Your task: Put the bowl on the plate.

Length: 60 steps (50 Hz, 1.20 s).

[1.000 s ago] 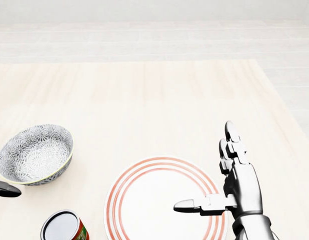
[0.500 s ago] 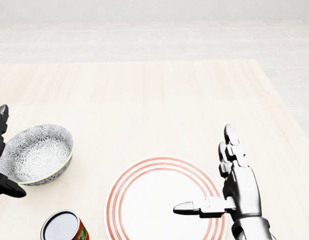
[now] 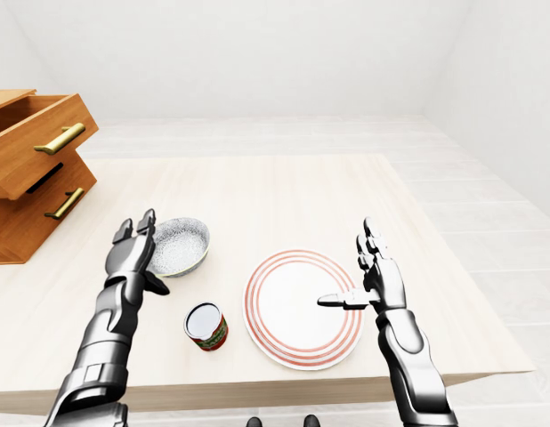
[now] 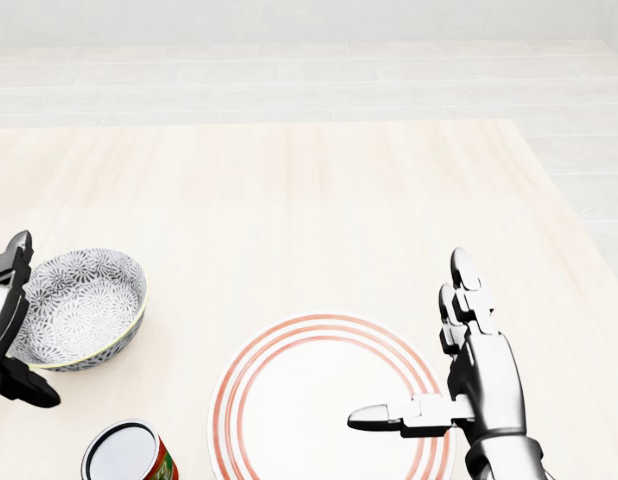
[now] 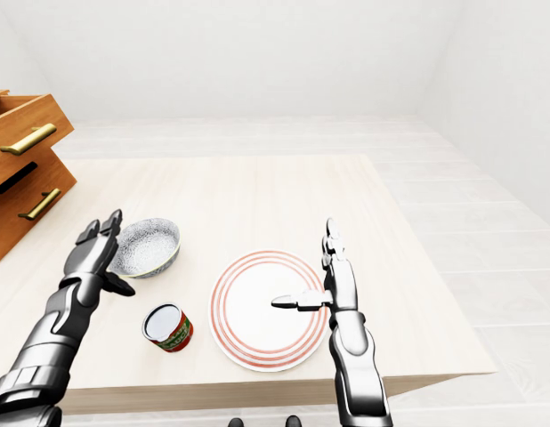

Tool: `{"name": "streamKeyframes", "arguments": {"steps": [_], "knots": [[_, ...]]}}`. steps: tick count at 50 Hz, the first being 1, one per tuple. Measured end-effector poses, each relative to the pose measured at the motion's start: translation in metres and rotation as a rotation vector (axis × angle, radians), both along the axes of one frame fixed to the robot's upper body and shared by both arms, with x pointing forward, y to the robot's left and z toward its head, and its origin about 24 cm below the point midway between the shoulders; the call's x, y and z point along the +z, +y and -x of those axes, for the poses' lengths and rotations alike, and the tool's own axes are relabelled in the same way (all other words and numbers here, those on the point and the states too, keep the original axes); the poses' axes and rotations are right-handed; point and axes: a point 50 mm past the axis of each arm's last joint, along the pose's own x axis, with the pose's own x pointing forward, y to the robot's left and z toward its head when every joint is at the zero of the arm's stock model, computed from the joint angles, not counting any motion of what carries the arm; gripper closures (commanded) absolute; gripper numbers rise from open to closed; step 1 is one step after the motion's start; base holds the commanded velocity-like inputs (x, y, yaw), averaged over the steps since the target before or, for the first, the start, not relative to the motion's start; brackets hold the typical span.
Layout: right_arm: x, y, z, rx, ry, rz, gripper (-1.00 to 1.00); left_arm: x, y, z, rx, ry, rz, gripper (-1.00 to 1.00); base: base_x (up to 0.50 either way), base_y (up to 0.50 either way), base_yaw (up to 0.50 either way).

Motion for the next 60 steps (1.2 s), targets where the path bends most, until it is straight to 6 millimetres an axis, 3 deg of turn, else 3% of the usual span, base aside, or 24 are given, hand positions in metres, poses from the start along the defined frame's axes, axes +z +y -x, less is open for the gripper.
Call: {"name": "streamKeyframes", "arguments": {"steps": [28,60], "knots": [[-0.005,-0.002,0.005,-0.007,0.019,-0.008,-1.0,-0.024,-0.014,-0.008,-0.002,0.061,-0.04,-1.0,0.0,0.0,0.0],[-0.01,-0.003,0.008,-0.008,0.026,-0.014,-1.0,-0.036,-0.025,-0.01,-0.02,0.093,-0.052,-1.0,0.0,0.0,0.0]]}}
